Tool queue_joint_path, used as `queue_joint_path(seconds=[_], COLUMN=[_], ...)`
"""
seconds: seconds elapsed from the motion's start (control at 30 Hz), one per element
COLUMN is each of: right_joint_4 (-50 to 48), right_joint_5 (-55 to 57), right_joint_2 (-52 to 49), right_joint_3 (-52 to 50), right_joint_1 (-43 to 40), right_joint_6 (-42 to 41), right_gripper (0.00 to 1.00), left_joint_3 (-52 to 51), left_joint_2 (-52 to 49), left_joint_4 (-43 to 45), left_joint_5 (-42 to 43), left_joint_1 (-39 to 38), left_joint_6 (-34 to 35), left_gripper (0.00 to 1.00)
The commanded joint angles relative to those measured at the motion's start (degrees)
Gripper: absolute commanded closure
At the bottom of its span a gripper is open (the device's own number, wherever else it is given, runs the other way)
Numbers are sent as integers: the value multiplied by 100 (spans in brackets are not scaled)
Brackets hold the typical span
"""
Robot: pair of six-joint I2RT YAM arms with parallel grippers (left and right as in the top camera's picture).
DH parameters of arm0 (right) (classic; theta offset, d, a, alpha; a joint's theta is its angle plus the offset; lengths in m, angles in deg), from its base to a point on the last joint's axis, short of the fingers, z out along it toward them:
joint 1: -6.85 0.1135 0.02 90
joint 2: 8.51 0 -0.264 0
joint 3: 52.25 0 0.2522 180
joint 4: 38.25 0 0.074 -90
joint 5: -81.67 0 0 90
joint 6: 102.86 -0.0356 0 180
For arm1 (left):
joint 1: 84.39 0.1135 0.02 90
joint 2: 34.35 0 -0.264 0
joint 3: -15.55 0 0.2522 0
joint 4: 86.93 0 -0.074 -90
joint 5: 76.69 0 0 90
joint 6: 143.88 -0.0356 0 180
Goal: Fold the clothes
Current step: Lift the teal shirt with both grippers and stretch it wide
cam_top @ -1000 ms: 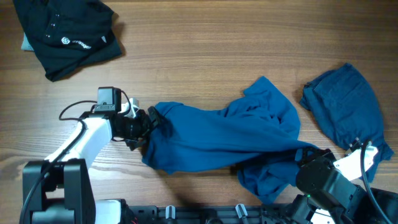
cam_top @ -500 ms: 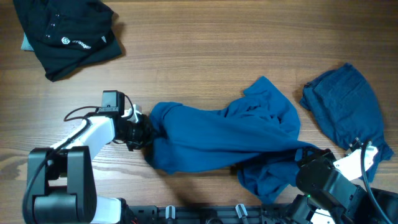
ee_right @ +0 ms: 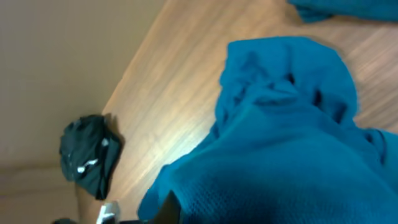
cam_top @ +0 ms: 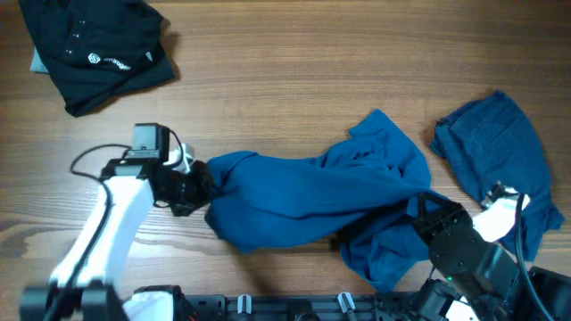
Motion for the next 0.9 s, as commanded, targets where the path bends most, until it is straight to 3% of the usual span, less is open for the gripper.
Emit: queue_joint_path(seconds=[0.0, 0.4, 0.57, 0.87], right_joint_4=[-291, -487, -483, -461], right_joint_5=[118, 197, 295, 575], right_joint_2=[46, -160, -210, -232], right_joint_3=[133, 1108, 1613, 2463], right_joint_1=[-24, -24, -24, -24], right_joint_6=[804, 2087, 2376, 2629], right_gripper=[96, 96, 96, 96], left_joint_3=[490, 1847, 2479, 4199], left_joint_2=[876, 2761, 3060, 3088], left_joint_4=[-380, -1283, -1582, -2409], left_joint_5=[-57, -59, -70, -874], left_joint_1=[-22, -22, -20, -22], left_joint_6=[-164, -160, -157, -155], left_gripper=[96, 96, 96, 96])
